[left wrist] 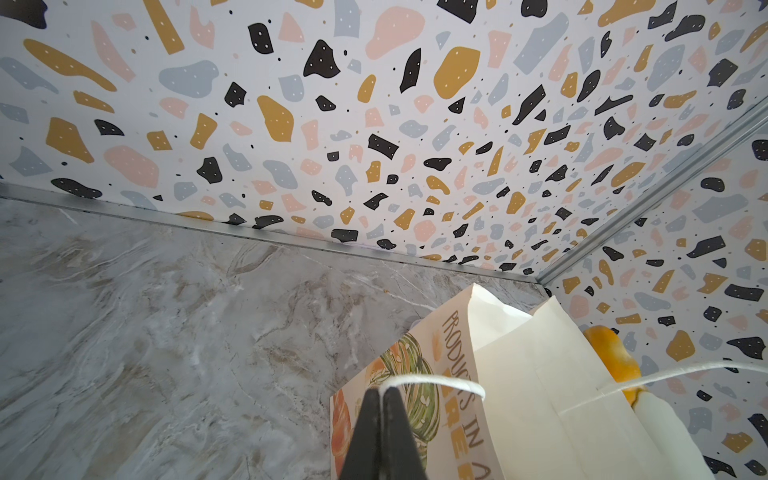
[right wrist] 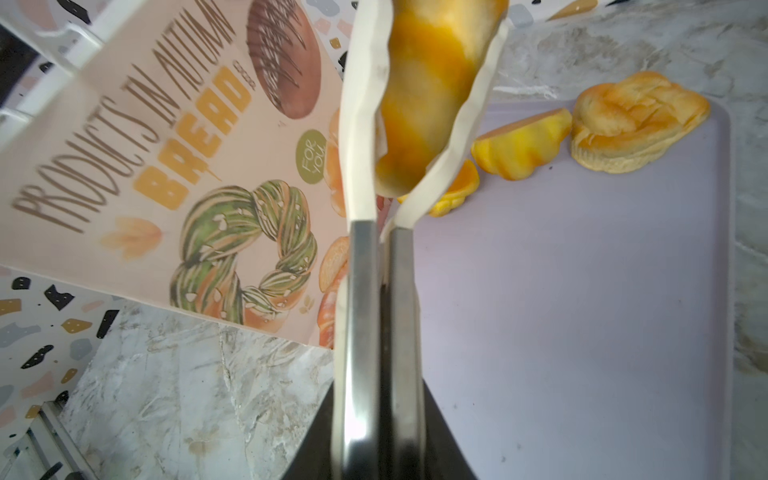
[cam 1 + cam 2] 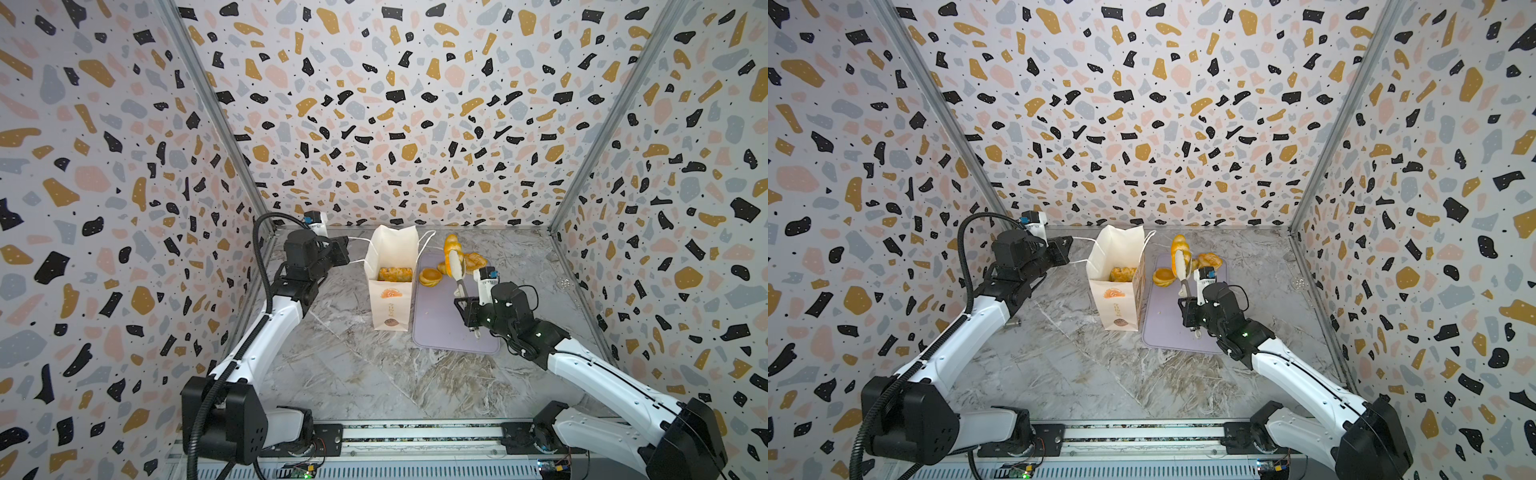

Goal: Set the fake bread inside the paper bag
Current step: 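Carry the croissant in the tongs up and over to the bag opening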

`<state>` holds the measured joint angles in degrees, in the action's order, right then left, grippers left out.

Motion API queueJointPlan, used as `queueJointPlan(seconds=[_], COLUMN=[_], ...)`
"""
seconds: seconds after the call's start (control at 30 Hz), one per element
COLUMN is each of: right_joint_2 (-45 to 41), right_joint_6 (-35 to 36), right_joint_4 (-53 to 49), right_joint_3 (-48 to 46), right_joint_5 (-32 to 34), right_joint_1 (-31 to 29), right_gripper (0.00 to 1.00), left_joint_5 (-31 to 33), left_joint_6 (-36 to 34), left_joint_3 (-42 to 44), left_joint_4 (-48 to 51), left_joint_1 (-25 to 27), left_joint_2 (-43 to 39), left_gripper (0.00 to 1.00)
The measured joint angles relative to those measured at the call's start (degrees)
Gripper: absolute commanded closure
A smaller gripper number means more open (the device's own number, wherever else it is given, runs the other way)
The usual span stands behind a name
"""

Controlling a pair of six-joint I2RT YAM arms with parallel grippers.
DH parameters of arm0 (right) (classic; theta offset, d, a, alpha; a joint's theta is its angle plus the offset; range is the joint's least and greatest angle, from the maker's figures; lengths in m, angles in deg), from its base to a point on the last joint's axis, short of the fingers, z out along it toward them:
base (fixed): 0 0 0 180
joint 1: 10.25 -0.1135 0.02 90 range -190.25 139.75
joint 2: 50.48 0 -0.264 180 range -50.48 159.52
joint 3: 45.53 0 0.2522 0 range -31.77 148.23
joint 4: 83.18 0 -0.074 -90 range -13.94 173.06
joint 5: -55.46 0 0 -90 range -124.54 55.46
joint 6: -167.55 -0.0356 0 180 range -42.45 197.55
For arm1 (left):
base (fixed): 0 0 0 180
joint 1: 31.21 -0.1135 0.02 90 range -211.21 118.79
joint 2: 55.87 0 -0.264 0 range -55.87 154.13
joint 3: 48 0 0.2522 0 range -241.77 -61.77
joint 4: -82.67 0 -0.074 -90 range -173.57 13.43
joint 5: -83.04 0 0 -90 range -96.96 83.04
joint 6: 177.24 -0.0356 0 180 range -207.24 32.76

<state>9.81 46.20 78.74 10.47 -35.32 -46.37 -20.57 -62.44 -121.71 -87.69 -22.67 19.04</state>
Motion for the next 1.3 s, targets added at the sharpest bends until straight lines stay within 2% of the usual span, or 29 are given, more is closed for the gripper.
queueJointPlan(seconds=[0.9,1.3], right_joint_2=[-1.9,-1.88], right_joint_6=[4.13,5.18], right_joint_4=[-1.66,-1.64], right_joint_3=[10.99,14.75], right_joint_5=[-0.24,-2.95], right_joint_1=[0.0,-0.09], right_gripper=[0.79,0.8], left_joint_5=[0.02,0.09], left_joint_6=[0.0,-0.09], left_joint_3=[0.0,0.0], left_joint_4=[0.0,0.0], left_joint_1=[0.0,0.02], left_joint_2=[0.0,0.0], left_gripper=[1.0,1.0])
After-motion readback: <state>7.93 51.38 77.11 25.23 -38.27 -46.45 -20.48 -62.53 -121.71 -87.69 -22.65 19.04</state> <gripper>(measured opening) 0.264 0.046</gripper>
